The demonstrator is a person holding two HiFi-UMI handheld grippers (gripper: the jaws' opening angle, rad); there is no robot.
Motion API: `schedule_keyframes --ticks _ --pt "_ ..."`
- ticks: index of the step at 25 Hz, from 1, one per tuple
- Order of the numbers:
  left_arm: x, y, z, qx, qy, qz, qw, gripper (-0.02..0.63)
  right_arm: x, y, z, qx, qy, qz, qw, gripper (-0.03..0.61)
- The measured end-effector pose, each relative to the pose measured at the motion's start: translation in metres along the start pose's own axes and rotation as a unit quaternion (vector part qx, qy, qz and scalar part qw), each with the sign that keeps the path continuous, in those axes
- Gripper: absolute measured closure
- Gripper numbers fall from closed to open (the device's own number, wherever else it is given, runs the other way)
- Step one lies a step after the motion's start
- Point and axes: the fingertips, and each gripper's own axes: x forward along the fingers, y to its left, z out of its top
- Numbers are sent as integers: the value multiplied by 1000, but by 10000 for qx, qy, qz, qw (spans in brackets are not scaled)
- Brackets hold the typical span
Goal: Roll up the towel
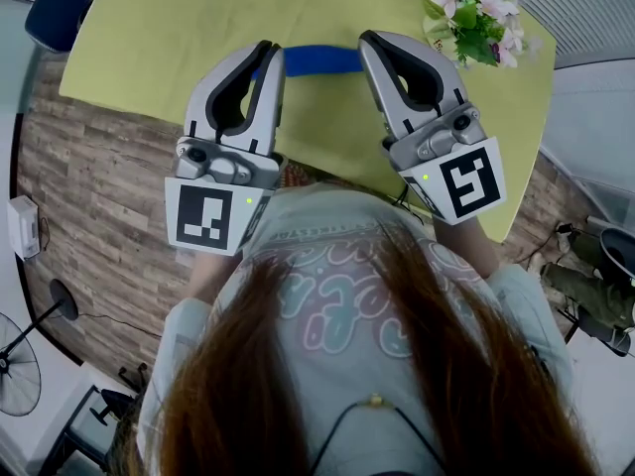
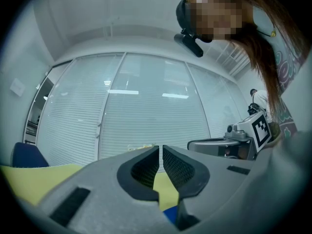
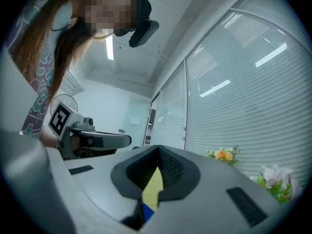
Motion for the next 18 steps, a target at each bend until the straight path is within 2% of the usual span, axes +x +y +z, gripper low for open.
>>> schedule_keyframes --ticks 10,18 --pt "-6 11 -5 -13 120 182 9998 584 5 5 8 -4 -107 94 9999 575" --pt "-8 15 1 19 13 193 9998 585 6 7 5 20 30 158 9999 575"
